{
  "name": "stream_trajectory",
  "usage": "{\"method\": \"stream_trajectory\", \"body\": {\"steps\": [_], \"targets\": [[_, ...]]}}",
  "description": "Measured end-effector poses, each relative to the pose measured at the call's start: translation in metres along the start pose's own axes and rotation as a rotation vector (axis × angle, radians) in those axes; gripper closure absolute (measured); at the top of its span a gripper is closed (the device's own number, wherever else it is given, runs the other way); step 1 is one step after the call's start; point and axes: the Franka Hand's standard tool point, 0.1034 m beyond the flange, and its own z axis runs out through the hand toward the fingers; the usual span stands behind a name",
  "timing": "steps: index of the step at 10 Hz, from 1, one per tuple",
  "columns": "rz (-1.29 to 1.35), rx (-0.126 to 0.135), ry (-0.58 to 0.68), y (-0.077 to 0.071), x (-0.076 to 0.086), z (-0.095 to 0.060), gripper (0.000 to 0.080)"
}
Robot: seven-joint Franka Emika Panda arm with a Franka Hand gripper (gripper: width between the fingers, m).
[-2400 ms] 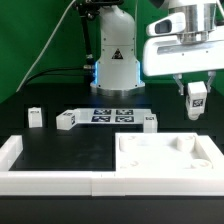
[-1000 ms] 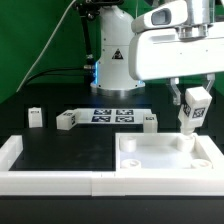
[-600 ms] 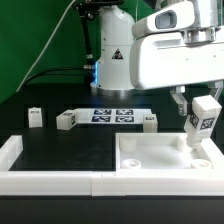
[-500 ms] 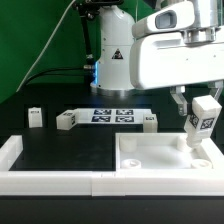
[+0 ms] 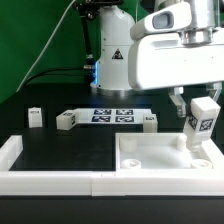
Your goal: Assemble one leg
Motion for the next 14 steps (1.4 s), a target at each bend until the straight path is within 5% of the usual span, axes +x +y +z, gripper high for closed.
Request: {"method": "stream_trajectory", "body": {"steps": [8,14], "targets": [[-0.014,-0.033,0.154,-0.010,-0.003,0.010,0.0509],[-0.017,-0.030,0.145,-0.013,-0.007,0.015,0.0509]]}}
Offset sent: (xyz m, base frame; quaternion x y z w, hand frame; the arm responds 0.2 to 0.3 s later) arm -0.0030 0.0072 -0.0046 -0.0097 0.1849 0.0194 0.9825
